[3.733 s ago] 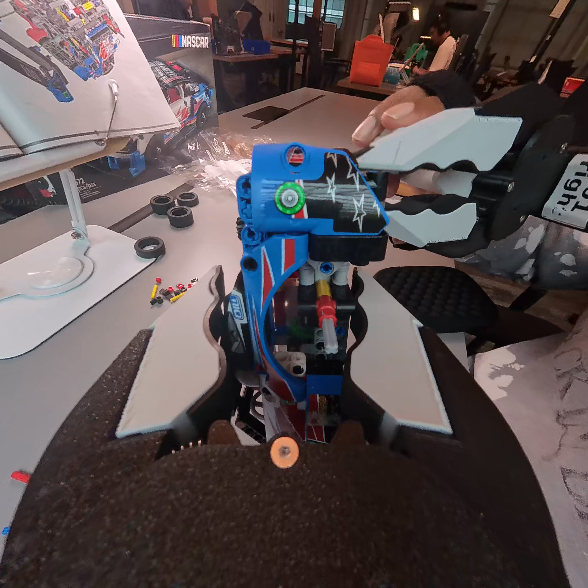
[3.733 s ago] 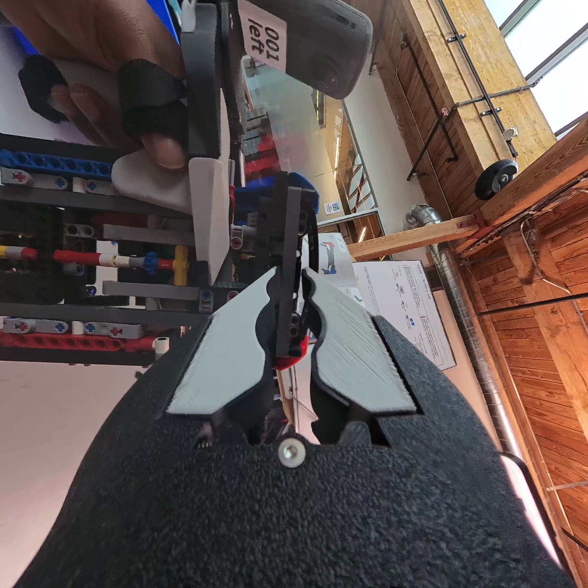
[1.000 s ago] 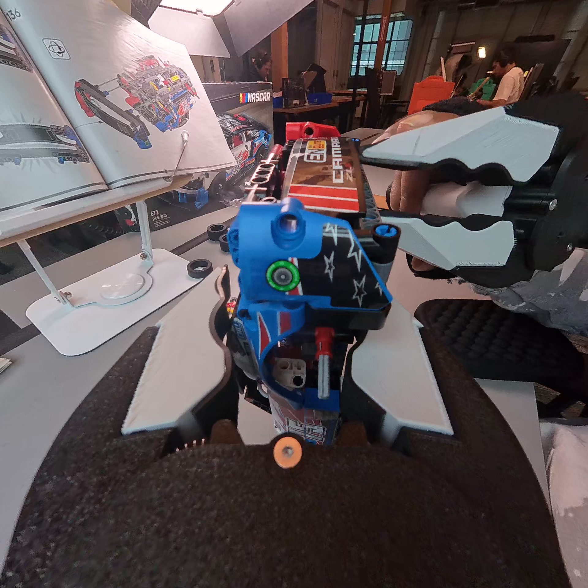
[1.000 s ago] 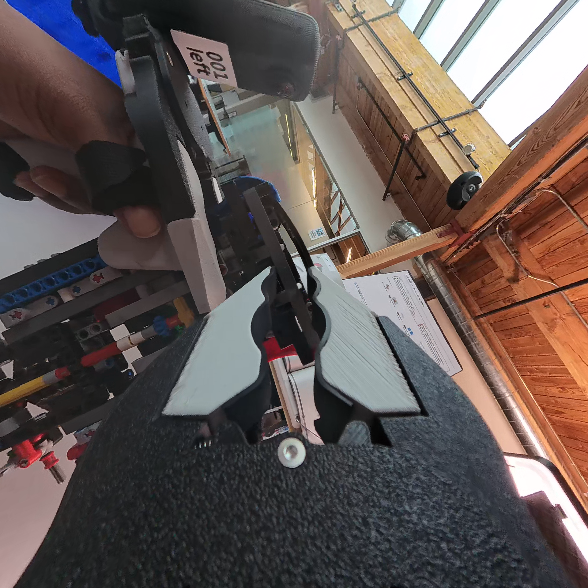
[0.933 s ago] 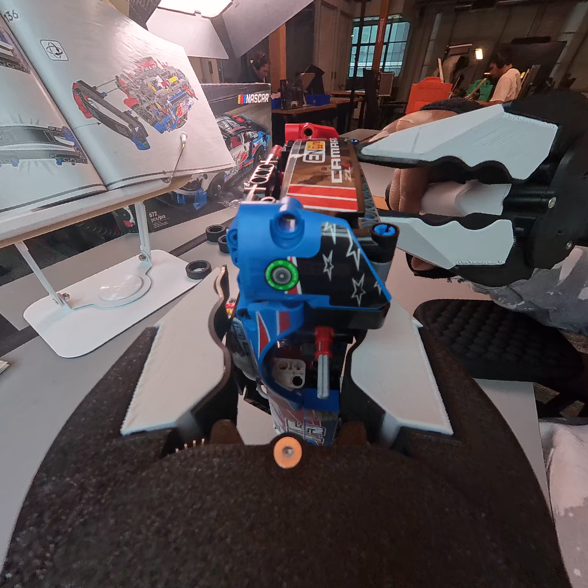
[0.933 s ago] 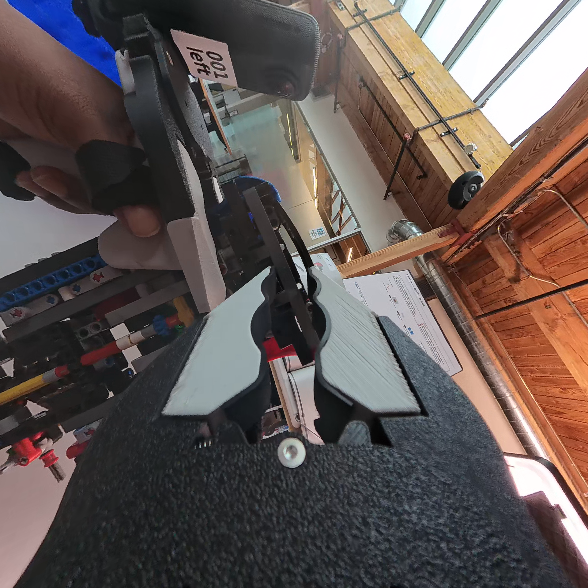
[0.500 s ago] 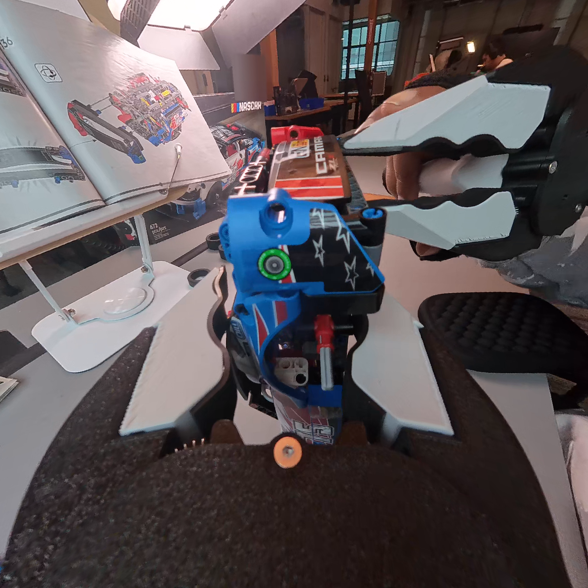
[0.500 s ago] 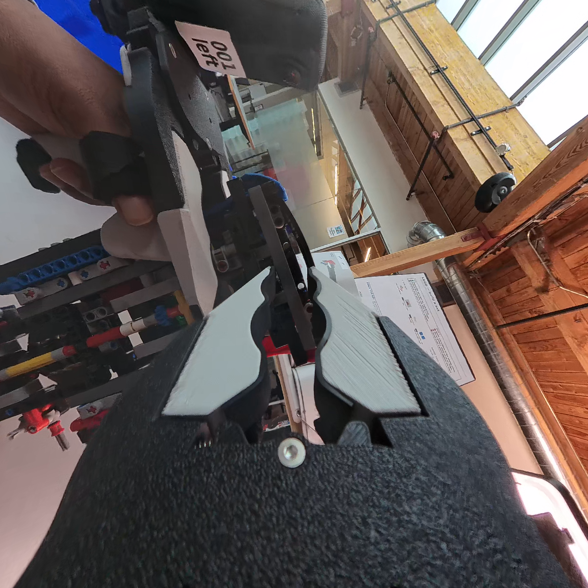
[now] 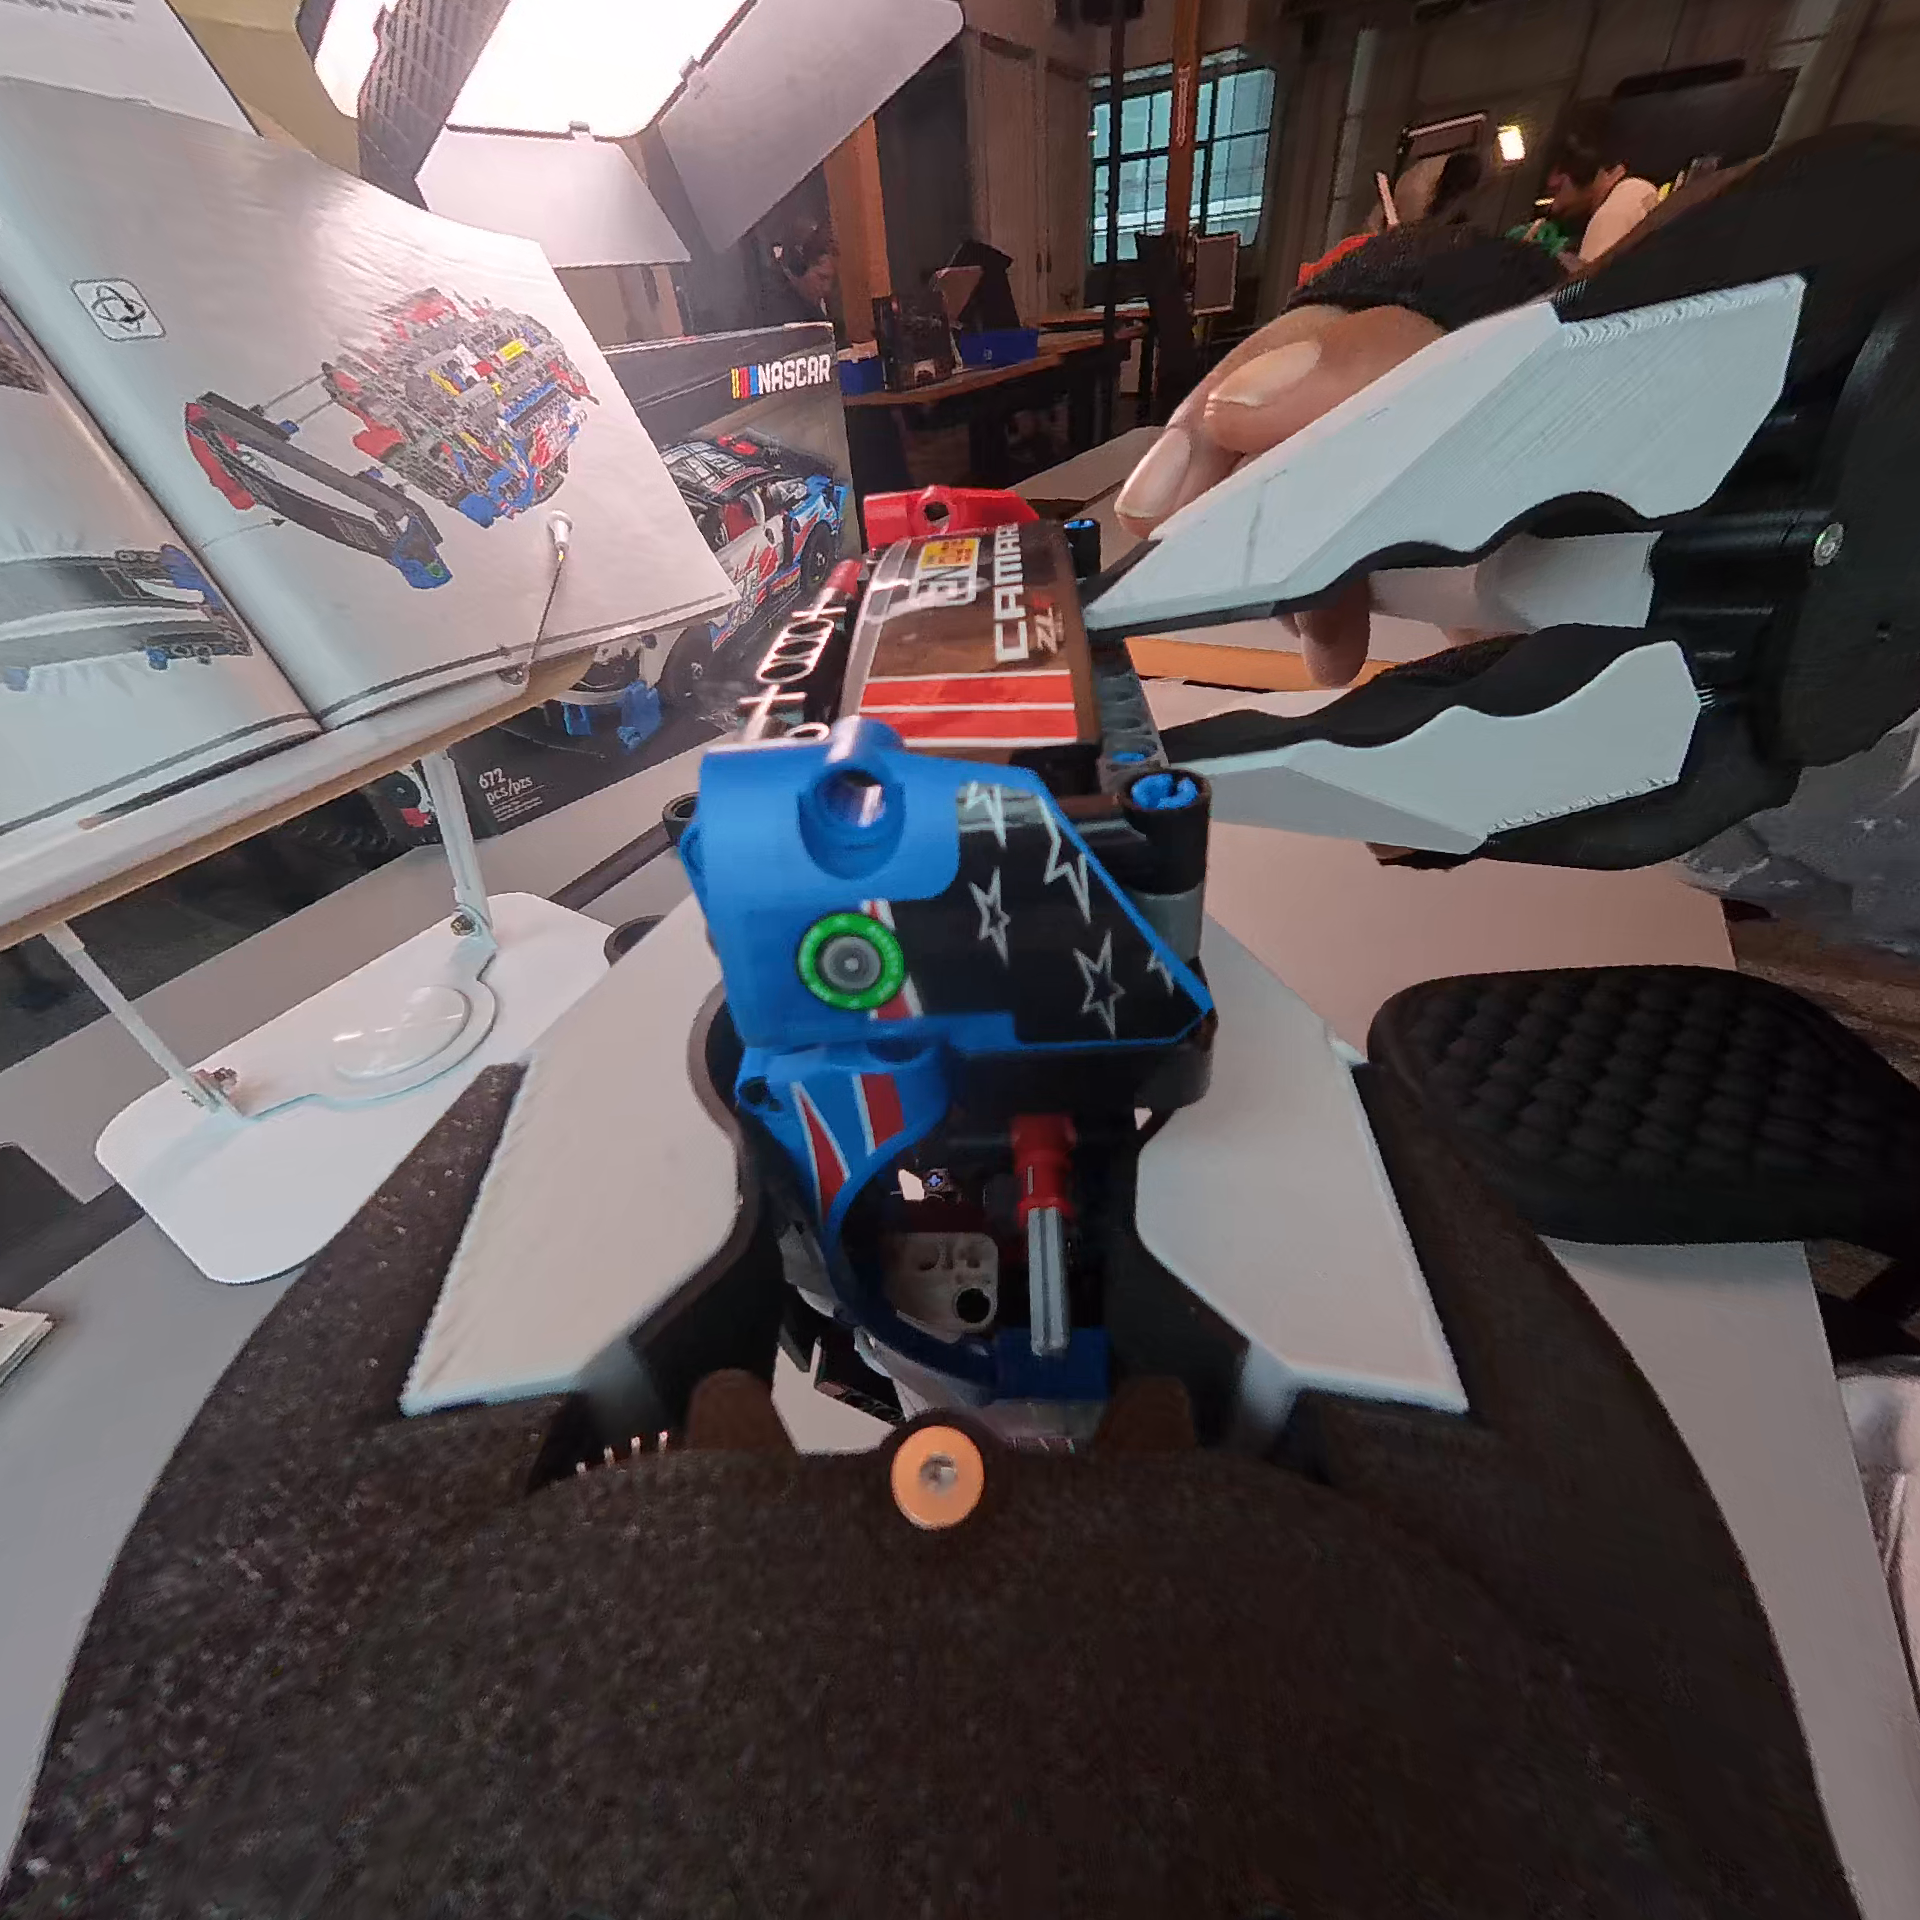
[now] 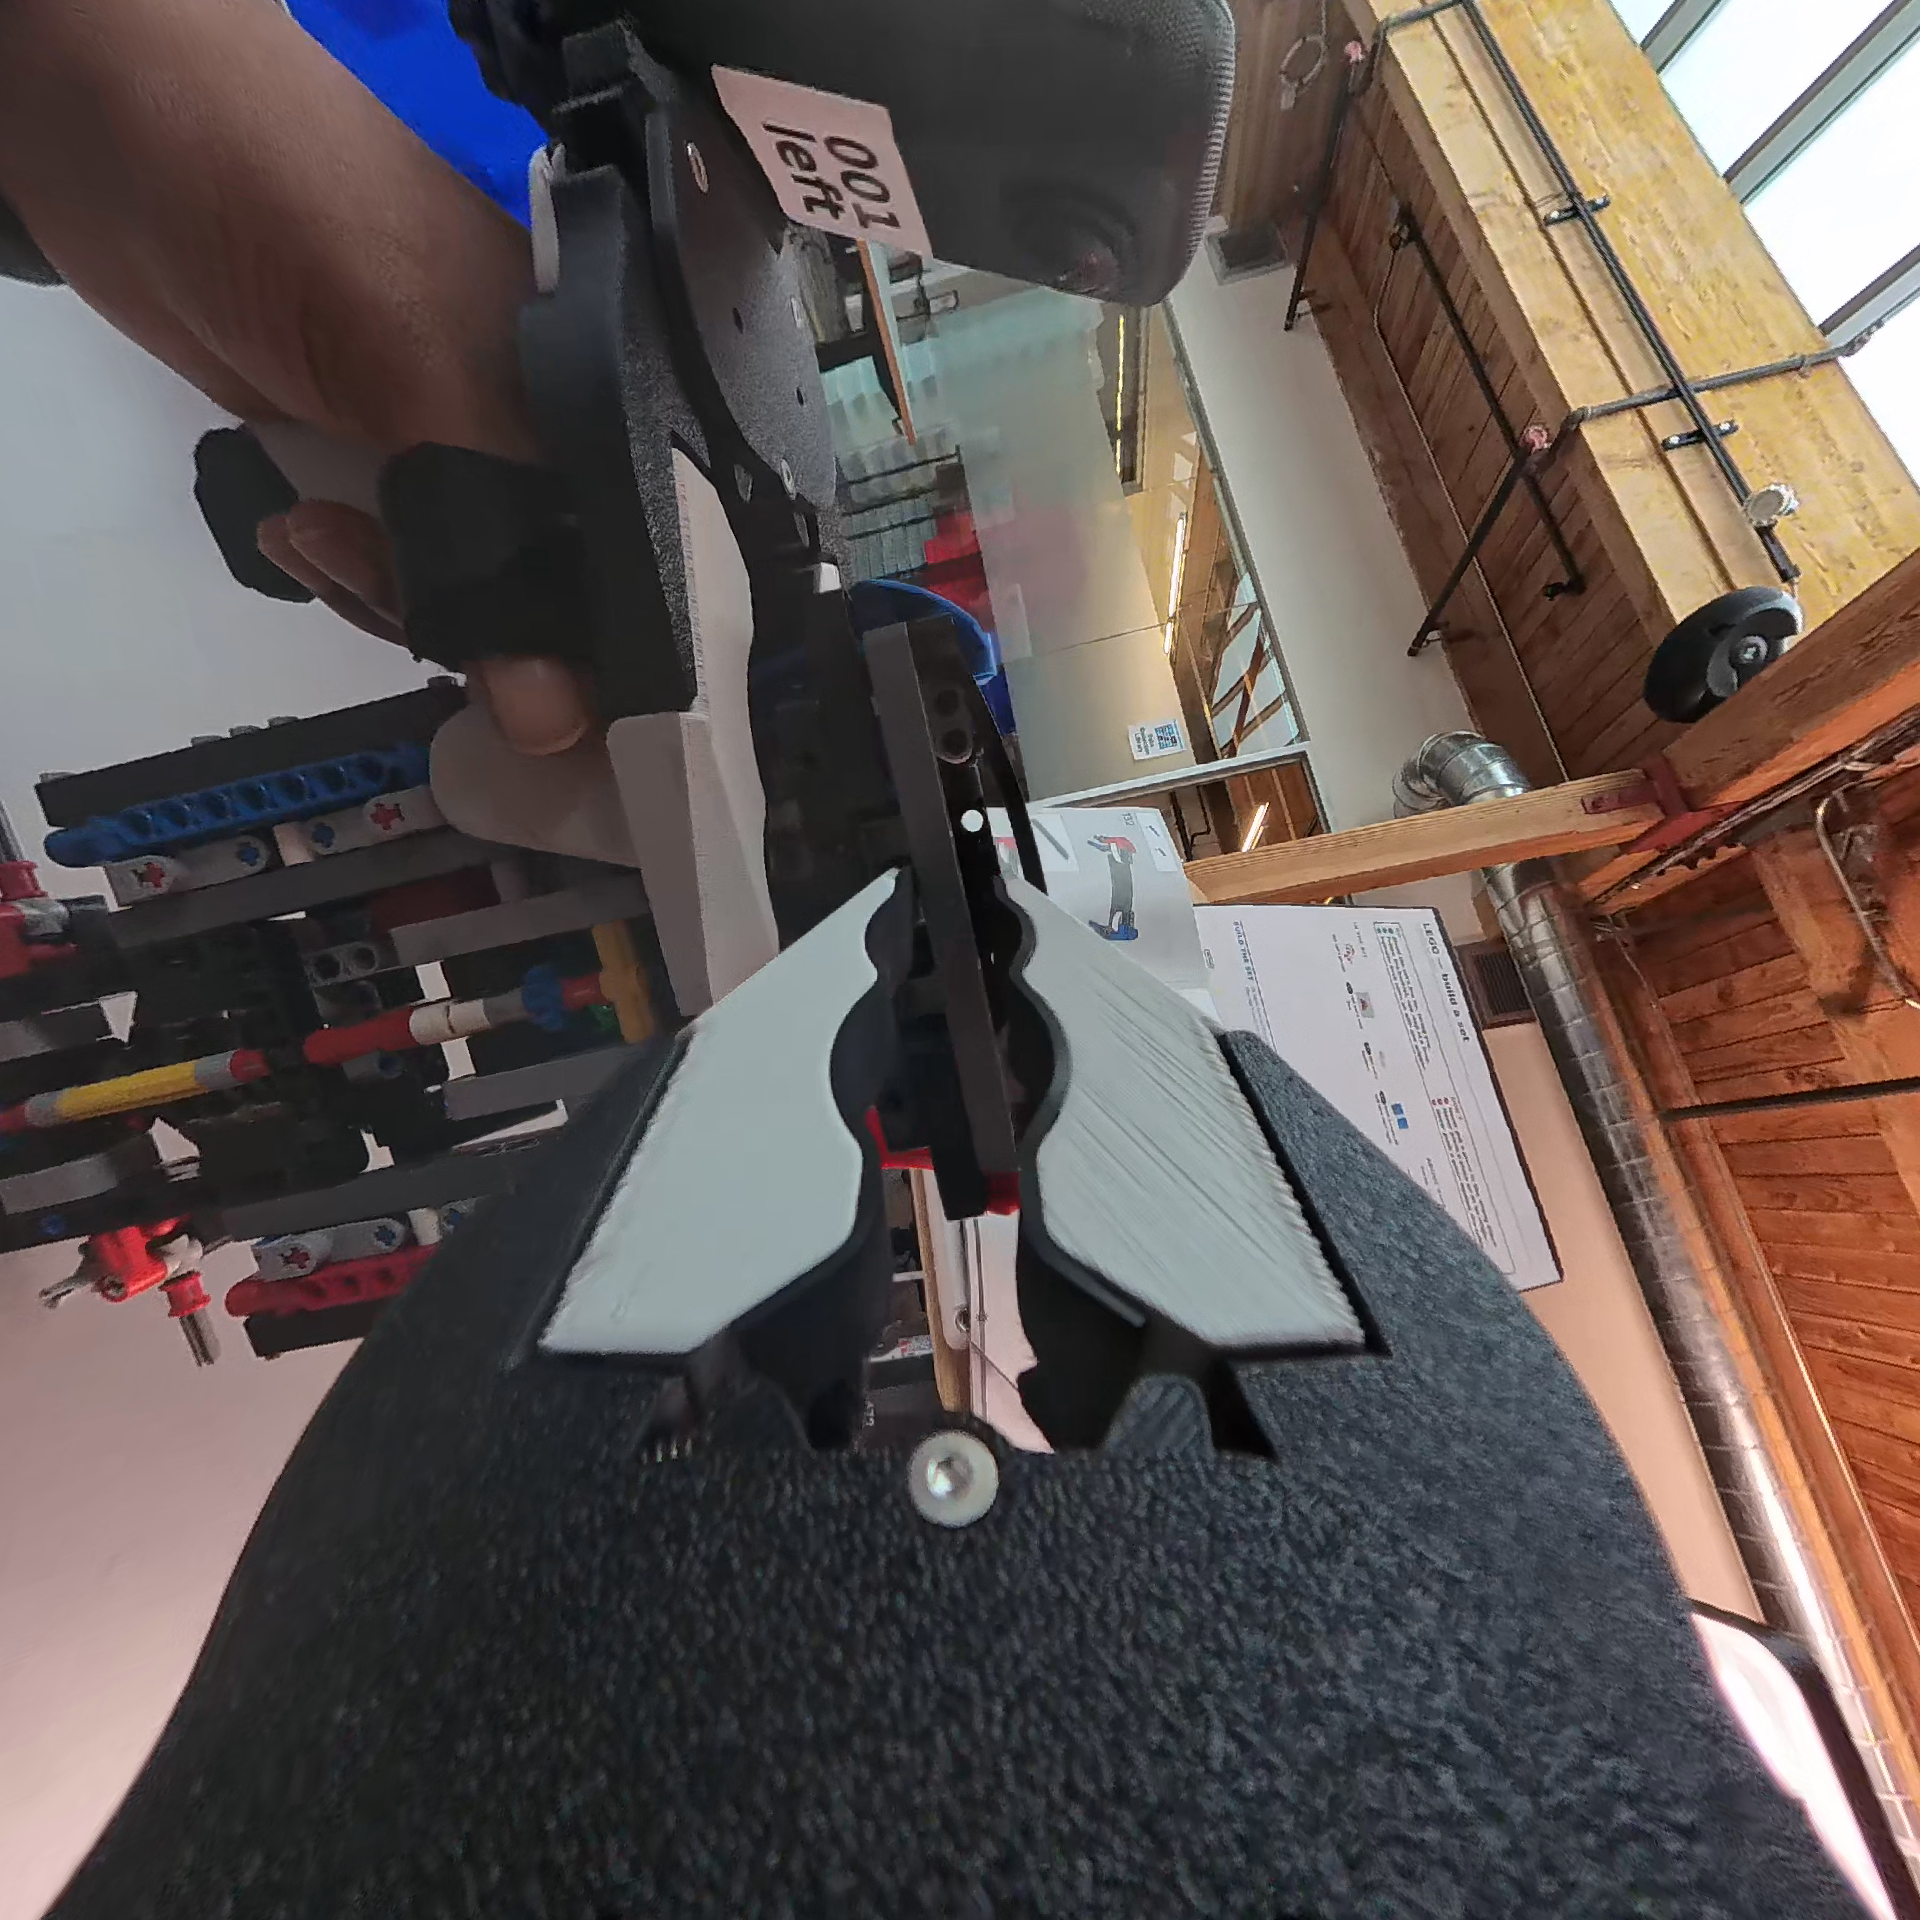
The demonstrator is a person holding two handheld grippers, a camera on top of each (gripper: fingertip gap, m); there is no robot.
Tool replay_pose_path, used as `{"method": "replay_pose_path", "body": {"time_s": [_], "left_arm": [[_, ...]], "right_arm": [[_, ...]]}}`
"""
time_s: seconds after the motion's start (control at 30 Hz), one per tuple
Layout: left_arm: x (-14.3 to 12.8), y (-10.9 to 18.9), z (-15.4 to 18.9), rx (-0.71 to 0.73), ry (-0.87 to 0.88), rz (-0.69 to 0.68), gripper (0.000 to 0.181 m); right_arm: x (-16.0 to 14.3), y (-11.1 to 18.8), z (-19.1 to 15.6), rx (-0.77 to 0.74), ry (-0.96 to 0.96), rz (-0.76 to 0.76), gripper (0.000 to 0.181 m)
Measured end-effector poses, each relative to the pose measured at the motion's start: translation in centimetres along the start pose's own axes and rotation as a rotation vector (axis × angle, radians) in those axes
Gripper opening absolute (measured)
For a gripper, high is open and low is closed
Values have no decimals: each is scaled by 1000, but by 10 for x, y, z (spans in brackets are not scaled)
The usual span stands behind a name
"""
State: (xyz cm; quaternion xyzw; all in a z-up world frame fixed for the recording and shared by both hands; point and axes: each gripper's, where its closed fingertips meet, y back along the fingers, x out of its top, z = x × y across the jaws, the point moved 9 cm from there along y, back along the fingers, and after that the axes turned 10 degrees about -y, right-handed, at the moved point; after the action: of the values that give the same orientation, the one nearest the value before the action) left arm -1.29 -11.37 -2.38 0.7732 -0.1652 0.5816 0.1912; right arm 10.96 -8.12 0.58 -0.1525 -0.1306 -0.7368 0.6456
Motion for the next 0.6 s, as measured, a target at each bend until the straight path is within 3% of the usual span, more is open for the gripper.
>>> {"method": "replay_pose_path", "body": {"time_s": [0.23,0.6], "left_arm": [[-1,-2,4,14,7,23,72],[0,-2,3,27,35,-8,65]], "right_arm": [[0,1,2,64,31,-37,10],[0,-1,0,41,26,-51,8]]}}
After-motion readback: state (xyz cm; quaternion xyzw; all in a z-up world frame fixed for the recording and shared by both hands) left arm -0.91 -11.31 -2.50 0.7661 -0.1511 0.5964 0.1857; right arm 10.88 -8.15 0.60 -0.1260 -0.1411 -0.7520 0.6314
